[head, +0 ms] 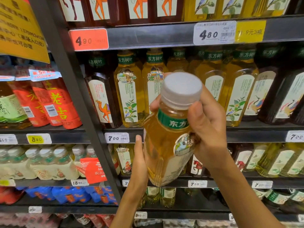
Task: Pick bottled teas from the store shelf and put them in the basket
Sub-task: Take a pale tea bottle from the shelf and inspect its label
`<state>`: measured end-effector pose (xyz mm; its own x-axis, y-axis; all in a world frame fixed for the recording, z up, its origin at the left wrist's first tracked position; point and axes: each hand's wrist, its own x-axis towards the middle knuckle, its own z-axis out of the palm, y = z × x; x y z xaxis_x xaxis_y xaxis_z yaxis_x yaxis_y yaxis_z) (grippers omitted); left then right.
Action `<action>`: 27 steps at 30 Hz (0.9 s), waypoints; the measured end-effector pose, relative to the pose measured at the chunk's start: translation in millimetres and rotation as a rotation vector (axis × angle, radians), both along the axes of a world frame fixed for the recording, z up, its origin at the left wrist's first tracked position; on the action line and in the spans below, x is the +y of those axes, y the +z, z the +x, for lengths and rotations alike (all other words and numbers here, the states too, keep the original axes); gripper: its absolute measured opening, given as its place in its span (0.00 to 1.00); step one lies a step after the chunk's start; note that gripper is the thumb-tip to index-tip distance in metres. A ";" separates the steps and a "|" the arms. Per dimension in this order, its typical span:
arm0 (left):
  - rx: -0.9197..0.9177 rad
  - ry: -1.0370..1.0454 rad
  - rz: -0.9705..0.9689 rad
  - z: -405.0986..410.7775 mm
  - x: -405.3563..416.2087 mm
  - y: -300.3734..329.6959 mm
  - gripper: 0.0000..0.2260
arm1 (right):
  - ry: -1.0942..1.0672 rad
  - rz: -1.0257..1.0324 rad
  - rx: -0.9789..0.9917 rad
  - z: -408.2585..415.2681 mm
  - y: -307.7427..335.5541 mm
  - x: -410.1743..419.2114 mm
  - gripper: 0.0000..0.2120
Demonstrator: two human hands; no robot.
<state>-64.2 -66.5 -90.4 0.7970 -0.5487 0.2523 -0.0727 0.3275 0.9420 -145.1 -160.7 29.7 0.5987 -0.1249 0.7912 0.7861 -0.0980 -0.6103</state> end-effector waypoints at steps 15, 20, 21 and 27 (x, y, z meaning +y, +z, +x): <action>0.456 -0.377 0.017 -11.4 5.3 8.2 0.29 | 0.233 0.201 0.386 19.5 17.3 -34.4 0.24; 0.343 -0.308 0.054 -12.4 20.7 12.5 0.22 | 0.082 0.390 0.391 20.0 10.9 -46.4 0.15; 0.317 -0.321 0.052 -11.8 26.3 14.5 0.24 | 0.083 0.444 0.401 19.6 11.6 -48.9 0.16; 0.261 -0.384 0.068 -26.8 34.5 26.6 0.38 | 0.138 0.433 0.467 20.3 25.2 -57.4 0.23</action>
<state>-91.0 -32.0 -63.8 0.5651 -0.8247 0.0236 0.2836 0.2211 0.9331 -124.8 -218.0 54.9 0.9008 -0.2714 0.3391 0.4161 0.3161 -0.8526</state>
